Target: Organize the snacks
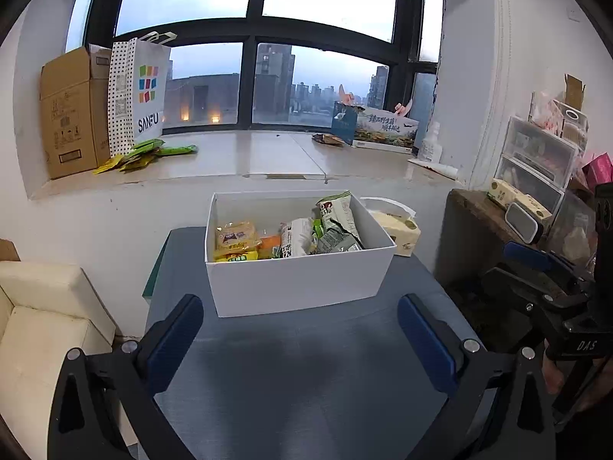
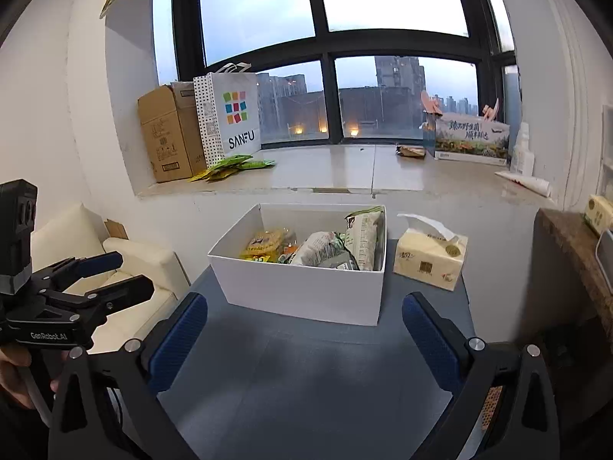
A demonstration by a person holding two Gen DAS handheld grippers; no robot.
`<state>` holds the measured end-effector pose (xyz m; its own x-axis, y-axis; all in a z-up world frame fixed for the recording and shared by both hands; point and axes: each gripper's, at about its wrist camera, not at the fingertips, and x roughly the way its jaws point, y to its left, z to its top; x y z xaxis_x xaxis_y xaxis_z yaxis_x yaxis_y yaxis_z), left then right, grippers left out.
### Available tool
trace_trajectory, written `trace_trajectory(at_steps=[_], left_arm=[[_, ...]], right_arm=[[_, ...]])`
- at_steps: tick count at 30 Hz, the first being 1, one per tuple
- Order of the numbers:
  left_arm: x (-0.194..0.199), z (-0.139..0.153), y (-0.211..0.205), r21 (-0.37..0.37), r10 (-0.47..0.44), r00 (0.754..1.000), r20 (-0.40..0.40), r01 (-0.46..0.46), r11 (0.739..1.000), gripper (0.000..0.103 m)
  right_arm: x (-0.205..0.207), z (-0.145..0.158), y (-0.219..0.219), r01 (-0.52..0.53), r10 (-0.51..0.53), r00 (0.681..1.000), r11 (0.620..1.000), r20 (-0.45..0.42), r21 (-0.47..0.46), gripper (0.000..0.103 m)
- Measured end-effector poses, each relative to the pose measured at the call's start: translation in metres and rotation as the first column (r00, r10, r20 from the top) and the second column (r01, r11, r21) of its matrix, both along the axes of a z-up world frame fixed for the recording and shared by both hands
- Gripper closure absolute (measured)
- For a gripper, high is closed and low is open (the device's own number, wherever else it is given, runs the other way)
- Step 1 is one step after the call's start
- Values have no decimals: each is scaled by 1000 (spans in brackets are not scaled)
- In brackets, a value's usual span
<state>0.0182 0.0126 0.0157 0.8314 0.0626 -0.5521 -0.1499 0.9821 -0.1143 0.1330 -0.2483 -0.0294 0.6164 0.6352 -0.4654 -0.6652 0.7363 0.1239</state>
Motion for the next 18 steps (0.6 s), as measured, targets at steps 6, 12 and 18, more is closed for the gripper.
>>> trace_trajectory(at_steps=[6, 12, 18], left_arm=[[2, -2, -2, 13, -9, 1000, -13, 9, 1000, 0], [3, -3, -4, 21, -18, 1000, -20, 19, 1000, 0], [4, -3, -3, 20, -24, 1000, -19, 24, 1000, 0]], right_arm=[[0, -1, -1, 2, -2, 1000, 1000, -3, -1, 0], [2, -1, -3, 4, -4, 1000, 1000, -13, 1, 0], [3, -1, -4, 4, -4, 1000, 1000, -20, 6, 0]])
